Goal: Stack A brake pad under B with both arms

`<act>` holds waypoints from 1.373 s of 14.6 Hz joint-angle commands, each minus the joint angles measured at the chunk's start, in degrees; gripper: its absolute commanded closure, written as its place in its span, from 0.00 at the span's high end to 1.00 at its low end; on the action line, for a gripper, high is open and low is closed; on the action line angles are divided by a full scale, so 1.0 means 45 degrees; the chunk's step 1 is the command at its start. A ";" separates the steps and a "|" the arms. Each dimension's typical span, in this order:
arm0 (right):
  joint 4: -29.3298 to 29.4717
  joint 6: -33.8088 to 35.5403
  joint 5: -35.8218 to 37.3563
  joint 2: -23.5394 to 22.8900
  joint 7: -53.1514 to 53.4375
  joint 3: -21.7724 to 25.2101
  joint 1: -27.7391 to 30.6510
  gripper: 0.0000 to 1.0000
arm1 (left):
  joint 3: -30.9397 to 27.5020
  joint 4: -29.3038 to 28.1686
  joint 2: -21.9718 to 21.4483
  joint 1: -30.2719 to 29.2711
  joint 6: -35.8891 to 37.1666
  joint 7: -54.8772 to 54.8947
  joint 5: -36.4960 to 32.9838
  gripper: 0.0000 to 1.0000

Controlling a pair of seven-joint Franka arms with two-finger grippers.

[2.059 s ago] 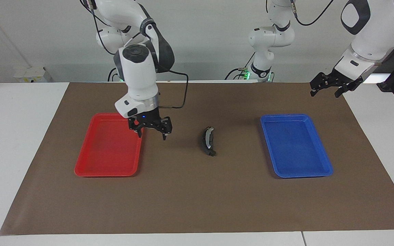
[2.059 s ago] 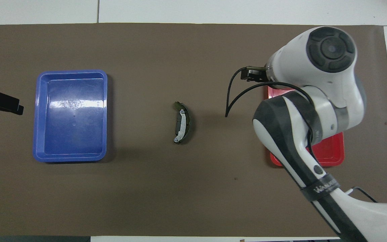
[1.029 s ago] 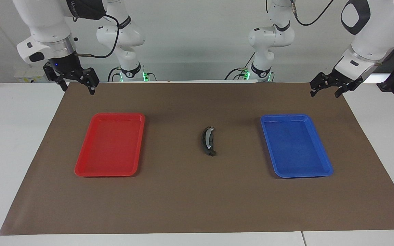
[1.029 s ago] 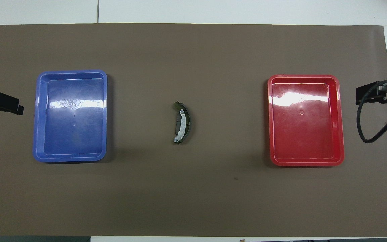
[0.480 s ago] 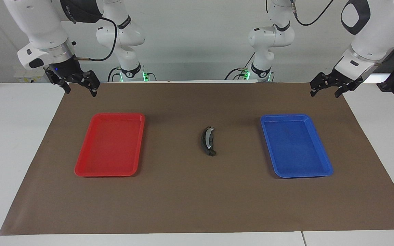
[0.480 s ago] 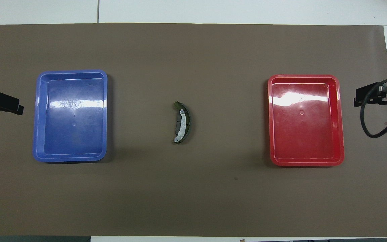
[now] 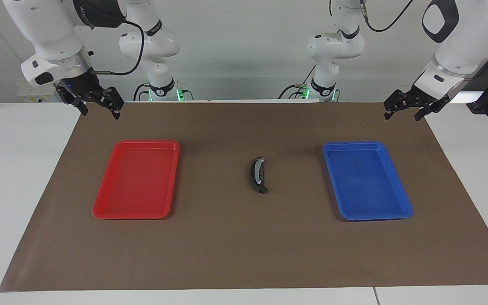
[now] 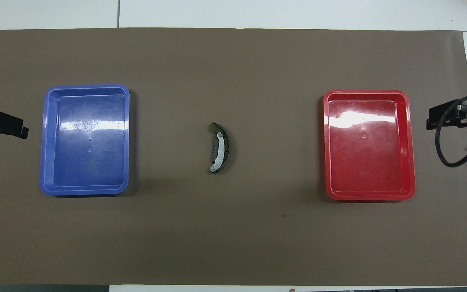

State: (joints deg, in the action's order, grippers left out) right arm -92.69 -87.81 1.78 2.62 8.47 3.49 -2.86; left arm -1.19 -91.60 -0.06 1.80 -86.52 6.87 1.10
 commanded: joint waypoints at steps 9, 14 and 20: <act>0.0949 0.0997 -0.0239 -0.0328 -0.0573 -0.0131 0.0069 1.00 | 0.0030 -0.0407 -0.0378 -0.0048 -0.0227 -0.0121 -0.0226 1.00; 0.0871 0.1018 -0.0239 -0.0231 -0.0749 -0.0150 0.0069 1.00 | 0.0030 -0.0407 -0.0378 -0.0048 -0.0227 -0.0121 -0.0226 1.00; 0.0812 0.0920 -0.0220 -0.0230 -0.0729 -0.0170 0.0030 1.00 | 0.0030 -0.0407 -0.0378 -0.0048 -0.0227 -0.0121 -0.0226 1.00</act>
State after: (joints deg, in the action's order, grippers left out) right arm -89.79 -84.26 1.61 1.82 6.52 2.93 -3.18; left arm -1.19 -91.60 -0.08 1.80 -86.52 6.87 1.10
